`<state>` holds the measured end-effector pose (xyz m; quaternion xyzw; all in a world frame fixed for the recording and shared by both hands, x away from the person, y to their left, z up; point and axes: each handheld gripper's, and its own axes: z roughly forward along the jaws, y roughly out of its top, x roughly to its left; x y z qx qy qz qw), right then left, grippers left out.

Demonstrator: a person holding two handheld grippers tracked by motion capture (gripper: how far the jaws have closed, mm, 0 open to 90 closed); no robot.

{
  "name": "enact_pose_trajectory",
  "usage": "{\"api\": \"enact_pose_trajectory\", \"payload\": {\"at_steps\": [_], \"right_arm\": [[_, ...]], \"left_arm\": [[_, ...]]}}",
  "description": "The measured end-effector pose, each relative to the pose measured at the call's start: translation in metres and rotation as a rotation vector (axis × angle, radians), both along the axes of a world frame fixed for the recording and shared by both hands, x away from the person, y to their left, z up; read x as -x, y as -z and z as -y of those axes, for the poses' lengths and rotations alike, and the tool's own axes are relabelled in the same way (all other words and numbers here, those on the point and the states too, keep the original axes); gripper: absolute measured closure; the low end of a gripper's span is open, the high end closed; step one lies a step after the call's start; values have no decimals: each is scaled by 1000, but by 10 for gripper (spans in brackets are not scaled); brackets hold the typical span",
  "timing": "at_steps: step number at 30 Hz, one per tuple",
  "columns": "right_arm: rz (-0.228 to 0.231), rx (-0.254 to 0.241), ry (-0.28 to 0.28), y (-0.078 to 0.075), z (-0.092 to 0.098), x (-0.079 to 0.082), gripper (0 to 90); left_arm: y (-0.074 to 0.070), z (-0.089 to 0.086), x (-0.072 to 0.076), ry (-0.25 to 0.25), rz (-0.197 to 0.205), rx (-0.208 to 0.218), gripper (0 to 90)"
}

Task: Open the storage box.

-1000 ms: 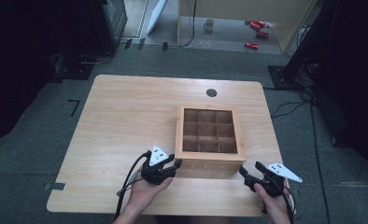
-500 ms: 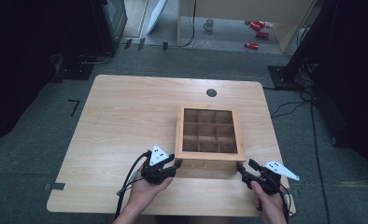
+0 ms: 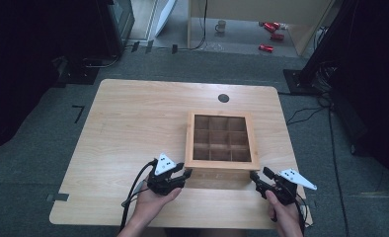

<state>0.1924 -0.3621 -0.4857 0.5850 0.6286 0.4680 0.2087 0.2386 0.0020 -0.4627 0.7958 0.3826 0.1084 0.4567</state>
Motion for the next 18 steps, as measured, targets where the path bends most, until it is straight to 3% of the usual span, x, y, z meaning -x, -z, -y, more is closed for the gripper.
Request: {"api": "enact_pose_trajectory", "payload": {"at_steps": [6,12,15,18], "right_arm": [[13,25,-16,-5,-4,-4,401],[19,57,-21,-11,-5,-5,399],[10,65,-19,-11,-5,-6,394],[17,62,-10,-15,-6,-6,393]], "left_arm": [[6,-33,9,-33,4,-21,520],[13,-93,14,-145,-3,-29,481],[18,-124,16,-205,7,-54,471],[24,-156,19,-291,17,-71,450]]}}
